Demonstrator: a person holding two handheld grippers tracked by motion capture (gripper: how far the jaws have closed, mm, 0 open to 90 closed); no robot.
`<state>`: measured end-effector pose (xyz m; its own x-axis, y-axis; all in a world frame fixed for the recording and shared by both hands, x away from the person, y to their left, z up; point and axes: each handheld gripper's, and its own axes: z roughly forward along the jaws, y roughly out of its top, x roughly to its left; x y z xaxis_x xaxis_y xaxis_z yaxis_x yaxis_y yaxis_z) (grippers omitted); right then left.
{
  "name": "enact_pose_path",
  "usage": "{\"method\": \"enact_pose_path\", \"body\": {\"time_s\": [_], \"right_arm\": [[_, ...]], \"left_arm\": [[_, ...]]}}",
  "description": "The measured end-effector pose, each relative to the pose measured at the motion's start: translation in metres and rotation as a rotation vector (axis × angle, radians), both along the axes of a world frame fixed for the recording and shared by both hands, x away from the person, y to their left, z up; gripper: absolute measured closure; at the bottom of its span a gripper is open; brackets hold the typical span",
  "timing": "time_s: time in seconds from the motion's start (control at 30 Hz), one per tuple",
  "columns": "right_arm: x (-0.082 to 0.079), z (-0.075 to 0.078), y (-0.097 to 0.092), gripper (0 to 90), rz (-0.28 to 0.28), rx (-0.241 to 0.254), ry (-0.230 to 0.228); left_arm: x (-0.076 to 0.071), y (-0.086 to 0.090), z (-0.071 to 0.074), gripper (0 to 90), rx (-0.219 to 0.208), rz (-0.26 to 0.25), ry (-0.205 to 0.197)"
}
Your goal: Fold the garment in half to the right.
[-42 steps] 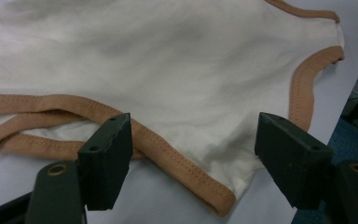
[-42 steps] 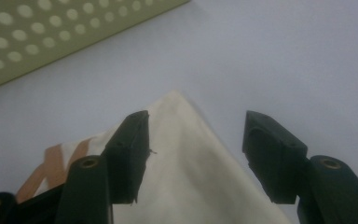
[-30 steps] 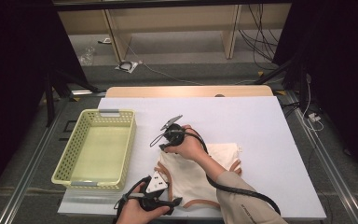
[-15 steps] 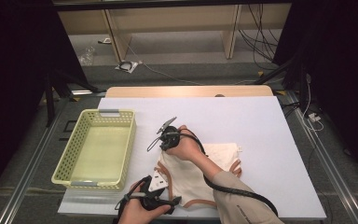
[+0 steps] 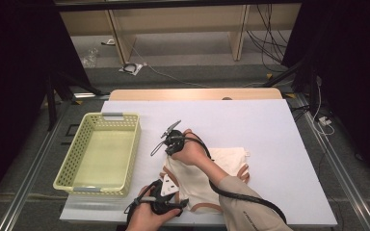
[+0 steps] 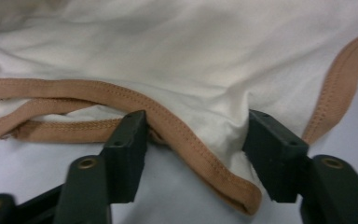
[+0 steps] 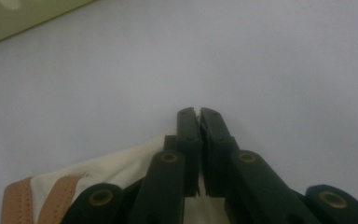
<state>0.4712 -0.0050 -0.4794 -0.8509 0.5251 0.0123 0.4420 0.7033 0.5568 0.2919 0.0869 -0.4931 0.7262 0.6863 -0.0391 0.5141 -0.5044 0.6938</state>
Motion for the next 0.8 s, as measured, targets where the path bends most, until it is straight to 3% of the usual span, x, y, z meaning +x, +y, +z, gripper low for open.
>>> {"method": "enact_pose_path", "body": {"time_s": [0.2, 0.6, 0.8], "right_arm": [[0.0013, 0.0000, -0.0005, 87.9, -0.002, 0.007, 0.012], [-0.0039, -0.0001, 0.0023, 89.4, -0.017, -0.010, -0.019], [-0.0049, 0.0000, 0.0026, 89.6, -0.024, -0.010, -0.027]], "left_arm": [[0.0031, 0.0039, 0.0001, 61.9, 0.001, 0.005, -0.018], [0.0008, 0.0013, -0.0007, 81.8, -0.004, -0.002, -0.030], [0.0037, 0.0053, -0.0011, 85.2, -0.052, 0.012, 0.002]]}}
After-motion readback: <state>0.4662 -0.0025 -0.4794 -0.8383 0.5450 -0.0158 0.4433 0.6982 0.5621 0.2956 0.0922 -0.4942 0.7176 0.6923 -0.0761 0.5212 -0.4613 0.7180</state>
